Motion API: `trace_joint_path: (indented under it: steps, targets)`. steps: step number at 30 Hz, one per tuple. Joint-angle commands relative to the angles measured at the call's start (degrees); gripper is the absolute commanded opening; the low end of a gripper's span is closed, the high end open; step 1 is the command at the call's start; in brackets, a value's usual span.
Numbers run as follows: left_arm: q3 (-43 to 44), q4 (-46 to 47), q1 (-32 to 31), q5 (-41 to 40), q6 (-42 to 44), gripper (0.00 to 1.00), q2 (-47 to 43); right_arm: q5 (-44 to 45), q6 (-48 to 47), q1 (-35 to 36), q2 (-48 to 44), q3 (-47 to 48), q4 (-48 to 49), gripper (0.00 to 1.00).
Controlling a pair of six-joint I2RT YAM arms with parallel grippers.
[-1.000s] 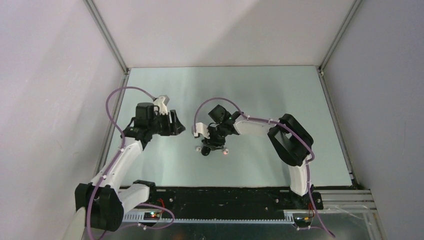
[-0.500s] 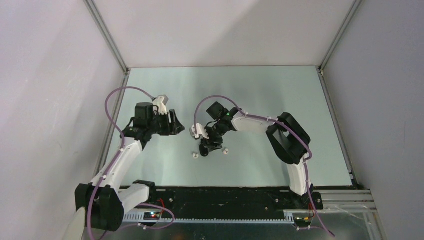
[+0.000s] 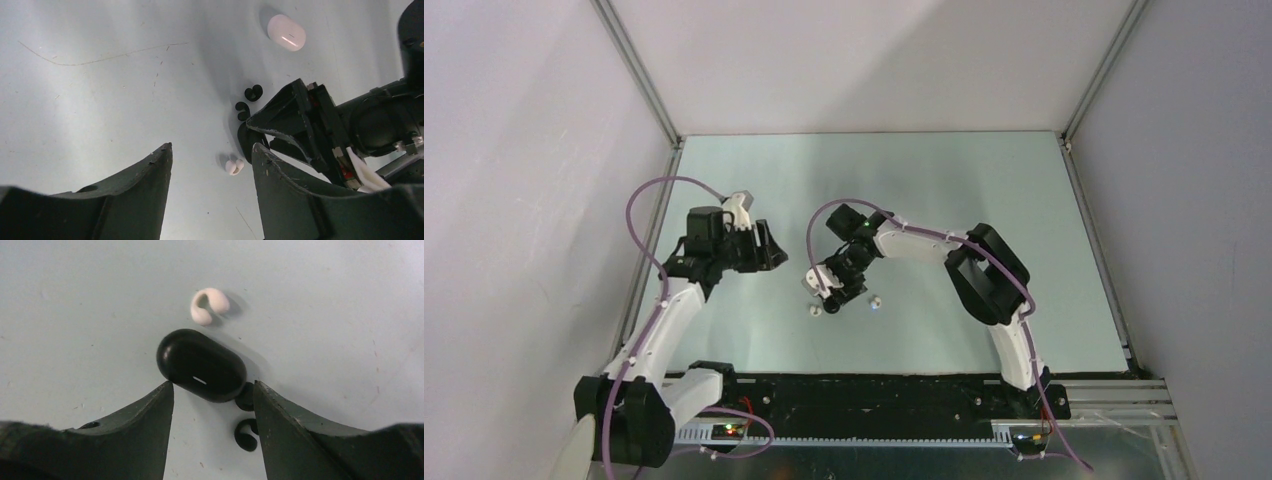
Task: Insert the wireless bluetooth earbuds into the charging case
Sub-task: Pick up the charging case from the center of the board.
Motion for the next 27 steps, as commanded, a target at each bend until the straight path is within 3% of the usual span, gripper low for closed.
trace_joint_path:
  steps: [1, 7, 16, 21, 27]
  targets:
    - [0.82, -0.58, 1.44, 1.21, -1.09, 0.64, -2.38, -1.11, -11.94, 1.57, 2.22, 4.83, -9.95, 0.64]
    - [-0.81, -0.67, 2.73, 1.44, -1.42, 0.64, -4.88, 0.12, -17.95, 2.99, 4.21, 6.86, -12.08, 0.64]
    - [-2.67, -0.65, 3.15, 2.18, -2.25, 0.64, -6.56, 2.39, -18.02, 4.03, 6.74, 8.47, -13.53, 0.58]
    - [-2.89, -0.45, 3.16, 2.49, -2.32, 0.65, -6.37, 4.37, -12.85, 3.74, 7.81, 11.9, -19.19, 0.5]
    - [-3.3, 1.07, 3.19, 2.83, -2.76, 0.65, -5.72, 2.11, -3.32, 2.09, 5.75, 10.28, -21.63, 0.59]
